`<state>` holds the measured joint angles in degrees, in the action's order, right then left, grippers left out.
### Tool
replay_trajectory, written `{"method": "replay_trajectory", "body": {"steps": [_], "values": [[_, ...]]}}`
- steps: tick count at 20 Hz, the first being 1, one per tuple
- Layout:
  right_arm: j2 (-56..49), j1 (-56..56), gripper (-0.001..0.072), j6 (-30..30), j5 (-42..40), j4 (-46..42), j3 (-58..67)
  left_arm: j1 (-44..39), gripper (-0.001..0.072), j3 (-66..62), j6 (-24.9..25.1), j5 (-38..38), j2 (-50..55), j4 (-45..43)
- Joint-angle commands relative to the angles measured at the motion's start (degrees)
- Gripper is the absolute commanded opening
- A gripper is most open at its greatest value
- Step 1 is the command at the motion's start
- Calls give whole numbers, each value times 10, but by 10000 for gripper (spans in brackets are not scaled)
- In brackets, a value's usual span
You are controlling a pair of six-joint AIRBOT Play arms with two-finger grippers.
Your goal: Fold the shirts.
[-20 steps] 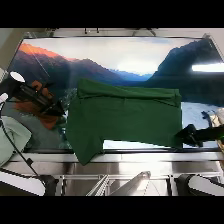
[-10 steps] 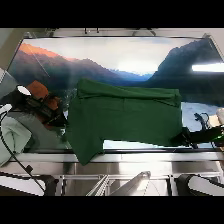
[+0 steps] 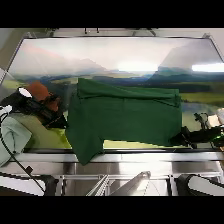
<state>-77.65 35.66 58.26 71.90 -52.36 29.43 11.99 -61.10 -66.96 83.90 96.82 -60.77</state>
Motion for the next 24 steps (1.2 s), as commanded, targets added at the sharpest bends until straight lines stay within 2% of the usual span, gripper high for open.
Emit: {"method": "replay_trajectory", "body": {"steps": [1, 3, 4, 5, 8, 10, 14, 17, 21, 24], "values": [[0, 0, 22, 0, -79, 4, 0, -26, 293, 27, 49, -20, 16, 85], [1, 0, 22, 0, -69, 6, 1, -49, 287, 38, 66, -8, 37, 120], [2, 0, 22, 0, -63, 6, 2, -56, 165, 35, 70, 10, 47, 123], [3, 0, 22, 0, -54, 6, 5, -58, 7, 24, 87, 38, 56, 123], [14, 1, 21, 3, -9, 4, 27, -45, 12, -19, 72, 102, 53, 123], [22, 14, 21, 27, 22, -12, 55, -21, 13, -26, 60, 115, 21, 123], [24, 29, 21, 35, 46, -20, 72, 37, 21, 45, 60, 116, -45, 123], [24, 29, 21, 35, 68, -8, 83, 72, 21, 100, 60, 144, -74, 128], [29, 27, 21, -16, 115, 150, 133, 86, 21, 90, 71, 146, -129, 195], [23, 3, 21, -26, 83, 216, 159, 68, 23, 22, 64, 116, -136, 224]]}}
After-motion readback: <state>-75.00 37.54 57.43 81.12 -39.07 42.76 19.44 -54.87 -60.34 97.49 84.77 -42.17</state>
